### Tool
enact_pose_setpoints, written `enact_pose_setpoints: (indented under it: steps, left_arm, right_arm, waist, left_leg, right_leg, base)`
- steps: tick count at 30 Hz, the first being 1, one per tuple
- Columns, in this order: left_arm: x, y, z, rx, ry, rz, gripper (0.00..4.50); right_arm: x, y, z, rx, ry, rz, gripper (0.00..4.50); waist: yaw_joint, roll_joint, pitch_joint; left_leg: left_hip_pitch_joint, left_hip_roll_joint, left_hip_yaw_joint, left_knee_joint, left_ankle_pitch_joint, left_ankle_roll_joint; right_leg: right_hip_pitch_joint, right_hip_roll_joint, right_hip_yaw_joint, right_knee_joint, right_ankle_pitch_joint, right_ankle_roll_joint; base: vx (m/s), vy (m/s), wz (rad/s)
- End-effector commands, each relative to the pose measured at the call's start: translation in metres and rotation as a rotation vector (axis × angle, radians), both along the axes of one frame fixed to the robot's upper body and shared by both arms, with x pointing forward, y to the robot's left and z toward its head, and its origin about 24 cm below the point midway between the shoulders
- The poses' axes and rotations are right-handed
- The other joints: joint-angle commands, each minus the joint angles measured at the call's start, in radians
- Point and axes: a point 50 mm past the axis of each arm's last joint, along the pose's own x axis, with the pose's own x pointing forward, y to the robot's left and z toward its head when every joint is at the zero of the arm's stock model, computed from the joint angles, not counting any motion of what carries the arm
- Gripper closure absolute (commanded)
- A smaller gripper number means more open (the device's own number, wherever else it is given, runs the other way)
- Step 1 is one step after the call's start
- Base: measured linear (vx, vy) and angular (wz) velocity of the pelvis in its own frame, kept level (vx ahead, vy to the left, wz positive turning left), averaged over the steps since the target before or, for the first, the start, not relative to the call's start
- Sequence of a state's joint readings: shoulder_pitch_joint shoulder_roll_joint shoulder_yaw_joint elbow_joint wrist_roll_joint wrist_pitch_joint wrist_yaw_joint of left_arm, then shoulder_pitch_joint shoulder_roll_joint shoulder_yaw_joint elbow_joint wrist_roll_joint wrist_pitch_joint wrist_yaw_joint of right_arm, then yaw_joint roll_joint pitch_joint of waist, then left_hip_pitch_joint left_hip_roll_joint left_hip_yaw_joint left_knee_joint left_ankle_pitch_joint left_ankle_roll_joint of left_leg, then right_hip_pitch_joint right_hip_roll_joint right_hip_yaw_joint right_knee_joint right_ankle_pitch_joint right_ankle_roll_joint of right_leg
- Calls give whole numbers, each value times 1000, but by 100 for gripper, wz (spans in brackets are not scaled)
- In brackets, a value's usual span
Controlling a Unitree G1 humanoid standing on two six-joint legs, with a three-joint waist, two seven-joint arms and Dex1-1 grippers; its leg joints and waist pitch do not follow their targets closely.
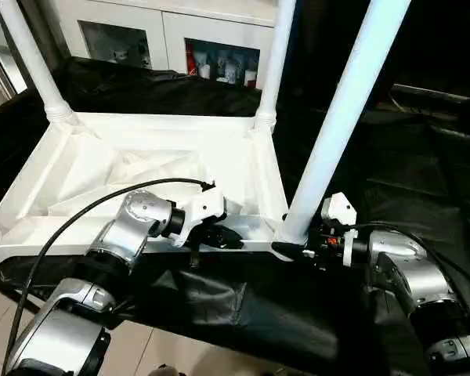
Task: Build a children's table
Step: Rotate leg to tighten
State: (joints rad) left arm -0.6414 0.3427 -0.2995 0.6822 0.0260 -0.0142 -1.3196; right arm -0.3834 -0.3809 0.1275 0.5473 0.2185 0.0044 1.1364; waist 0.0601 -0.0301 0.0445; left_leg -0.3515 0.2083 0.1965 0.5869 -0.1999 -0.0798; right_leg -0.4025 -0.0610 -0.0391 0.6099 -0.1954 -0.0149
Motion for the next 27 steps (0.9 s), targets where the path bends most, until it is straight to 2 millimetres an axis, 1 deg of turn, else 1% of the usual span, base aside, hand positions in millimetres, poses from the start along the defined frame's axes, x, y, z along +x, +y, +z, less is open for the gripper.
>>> enact_pose_setpoints:
  steps: [1, 2, 4, 5, 6, 7, 9, 10, 11, 12, 13, 14, 15, 16, 17, 18, 19, 20, 21, 22, 23, 24, 25, 26, 27]
  left_arm:
    - [-3, 1, -3, 0, 25, -3, 450]
    - [-3, 1, -3, 0, 24, -1, 450]
    - [-2, 0, -4, 4, 17, 18, 450]
    - [-1, 0, -5, 7, 15, 32, 450]
    - [-1, -1, -5, 9, 9, 46, 450]
    - [2, -3, -6, 15, -8, 85, 450]
    - [8, -6, -8, 19, -37, 150, 450]
    - [11, -9, -9, 18, -50, 192, 450]
    - [15, -13, -9, 15, -63, 234, 450]
    - [19, -19, -10, 14, -78, 284, 450]
    - [22, -25, -10, 15, -90, 317, 450]
    - [24, -29, -10, 15, -99, 341, 450]
    - [26, -33, -10, 14, -106, 361, 450]
    - [29, -41, -9, 9, -119, 397, 450]
    - [31, -48, -9, 1, -127, 426, 450]
    - [32, -53, -8, -6, -132, 443, 450]
    - [33, -64, -7, -22, -139, 456, 450]
    - [33, -66, -7, -25, -140, 456, 450]
    - [31, -75, -6, -41, -140, 437, 450]
    - [31, -77, -5, -48, -139, 423, 450]
    - [30, -78, -5, -52, -137, 411, 450]
    - [30, -78, -5, -52, -137, 411, 450]
    - [29, -78, -6, -52, -138, 403, 450]
    - [29, -76, -7, -51, -140, 394, 450]
    - [28, -73, -7, -51, -140, 387, 450]
  right_arm:
    - [-2, 1, 0, 6, 15, 17, 118]
    - [-2, 2, -1, 8, 21, 18, 145]
    - [-2, 4, -3, 8, 33, -2, 151]
    - [-1, 4, -4, 9, 35, -22, 164]
    - [0, 5, -6, 10, 38, -46, 164]
    - [3, 5, -10, -8, 41, -112, 171]
    - [7, 7, -17, -35, 40, -202, 176]
    - [10, 8, -21, -51, 46, -262, 176]
    - [12, 10, -25, -62, 53, -326, 177]
    - [15, 14, -29, -69, 64, -406, 178]
    - [18, 17, -33, -74, 74, -472, 178]
    - [20, 19, -35, -78, 84, -522, 178]
    - [22, 21, -36, -81, 92, -563, 178]
    - [26, 25, -39, -83, 103, -639, 178]
    - [29, 28, -41, -92, 113, -705, 179]
    - [30, 31, -41, -99, 119, -740, 179]
    - [33, 41, -41, -96, 125, -773, 179]
    - [34, 43, -41, -95, 125, -776, 179]
    - [36, 53, -38, -101, 96, -766, 179]
    - [37, 57, -35, -113, 63, -743, 179]
    - [38, 58, -33, -133, 25, -720, 179]
    - [38, 58, -33, -133, 25, -720, 145]
    - [38, 59, -31, -146, -20, -697, 124]
    - [39, 57, -29, -135, -40, -686, 110]
    - [39, 55, -27, -124, -49, -677, 107]
  waist:
    - [5, -7, -52]
    - [6, -5, -52]
    - [5, -6, -52]
    - [5, -5, -52]
    - [3, -6, -51]
    - [2, -9, -50]
    - [-2, -7, -46]
    - [-5, -11, -45]
    - [-4, -9, -45]
    - [-7, -10, -43]
    - [-7, -9, -43]
    - [-7, -10, -43]
    - [-7, -9, -42]
    - [-7, -10, -44]
    - [-9, -5, -45]
    - [-11, -1, -46]
    - [-10, -2, -47]
    - [-8, -4, -49]
    - [-7, 0, -48]
    - [-7, -2, -50]
    - [-4, -2, -52]
    - [-3, -2, -52]
    - [-2, -4, -54]
    - [-1, -2, -54]
    - [0, -3, -55]
  left_leg:
    - [2, 30, -10, -67, -171, 64]
    - [2, 31, -10, -67, -168, 65]
    - [1, 29, -10, -67, -163, 64]
    - [1, 30, -10, -67, -161, 63]
    - [2, 29, -11, -68, -168, 60]
    - [2, 29, -10, -68, -175, 59]
    - [4, 27, -12, -70, -200, 44]
    - [5, 26, -12, -71, -215, 30]
    - [8, 24, -14, -71, -222, 24]
    - [12, 24, -15, -74, -242, 8]
    - [11, 25, -17, -75, -248, 4]
    - [10, 23, -18, -76, -252, 1]
    - [11, 24, -18, -77, -254, -3]
    - [12, 24, -19, -77, -259, -1]
    - [9, 23, -18, -77, -249, -5]
    - [13, 23, -18, -77, -254, -11]
    - [12, 22, -18, -76, -251, -12]
    - [10, 21, -17, -75, -239, -7]
    - [10, 21, -17, -75, -238, -4]
    - [7, 20, -16, -73, -227, 3]
    - [4, 19, -16, -72, -211, 9]
    - [3, 19, -15, -72, -205, 13]
    - [3, 20, -15, -71, -189, 22]
    - [2, 20, -14, -70, -175, 28]
    - [1, 20, -14, -69, -169, 30]
  right_leg:
    - [49, -72, 39, -69, -144, -246]
    - [49, -73, 39, -69, -145, -245]
    - [49, -73, 39, -69, -145, -242]
    - [49, -73, 40, -69, -145, -241]
    - [47, -73, 40, -71, -157, -239]
    - [47, -74, 40, -72, -169, -237]
    - [42, -74, 40, -79, -228, -224]
    - [40, -75, 40, -85, -282, -207]
    - [39, -76, 40, -87, -308, -199]
    - [34, -74, 40, -95, -375, -173]
    - [34, -76, 41, -95, -387, -168]
    - [34, -75, 40, -98, -405, -154]
    - [31, -76, 41, -99, -409, -150]
    - [32, -76, 40, -99, -409, -149]
    - [32, -75, 42, -98, -388, -150]
    - [29, -74, 41, -97, -366, -158]
    - [31, -74, 41, -96, -356, -160]
    - [34, -74, 42, -93, -323, -166]
    - [34, -74, 43, -93, -309, -170]
    - [36, -72, 42, -91, -281, -172]
    - [40, -75, 42, -88, -257, -173]
    - [42, -75, 42, -87, -243, -175]
    - [43, -74, 42, -83, -210, -183]
    - [45, -74, 41, -79, -181, -191]
    - [46, -74, 41, -78, -170, -195]
  base:
    - [0, 0, 0]
    - [0, 0, 0]
    - [0, 0, 0]
    - [0, 0, 0]
    - [0, 0, 0]
    - [0, 0, 0]
    - [0, 0, 0]
    - [0, 0, 0]
    - [0, 0, 0]
    - [0, 0, 0]
    - [0, 0, 0]
    - [0, 0, 0]
    - [0, 0, 0]
    - [0, 0, 0]
    - [0, 0, 0]
    - [0, 0, 0]
    - [0, 0, 0]
    - [0, 0, 0]
    - [0, 0, 0]
    - [0, 0, 0]
    - [0, 0, 0]
    - [0, 0, 0]
    - [0, 0, 0]
    - [0, 0, 0]
    - [0, 0, 0]
